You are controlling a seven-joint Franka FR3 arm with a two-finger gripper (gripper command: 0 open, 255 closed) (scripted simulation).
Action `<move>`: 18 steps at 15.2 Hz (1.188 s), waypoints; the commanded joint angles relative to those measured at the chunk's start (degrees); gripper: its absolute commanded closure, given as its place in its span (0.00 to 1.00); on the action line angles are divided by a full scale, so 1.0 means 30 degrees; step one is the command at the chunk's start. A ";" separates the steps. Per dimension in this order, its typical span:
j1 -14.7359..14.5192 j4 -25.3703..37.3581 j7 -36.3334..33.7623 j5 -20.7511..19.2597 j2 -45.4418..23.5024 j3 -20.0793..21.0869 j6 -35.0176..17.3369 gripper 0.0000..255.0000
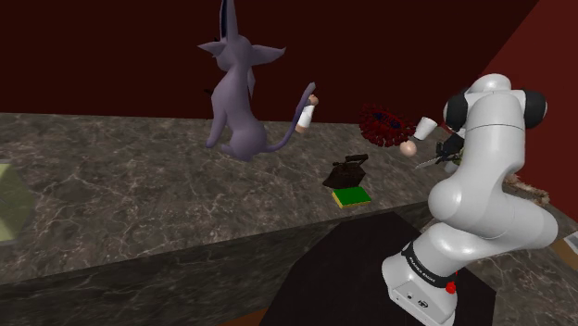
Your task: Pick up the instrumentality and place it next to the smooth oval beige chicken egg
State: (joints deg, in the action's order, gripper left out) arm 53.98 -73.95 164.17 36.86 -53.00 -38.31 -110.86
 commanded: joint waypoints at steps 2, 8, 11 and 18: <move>0.0076 -0.0064 0.0115 0.0205 -0.0424 0.0192 -0.0457 1.00; 0.0109 -0.0072 0.0155 0.0278 -0.0581 0.0261 -0.0617 1.00; 0.0110 -0.0071 0.0154 0.0279 -0.0582 0.0262 -0.0617 0.00; 0.0117 0.0250 -0.0021 -0.0040 -0.0024 -0.0018 0.0210 0.00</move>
State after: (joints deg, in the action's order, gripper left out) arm 54.23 -73.78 164.33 37.17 -53.79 -37.99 -111.45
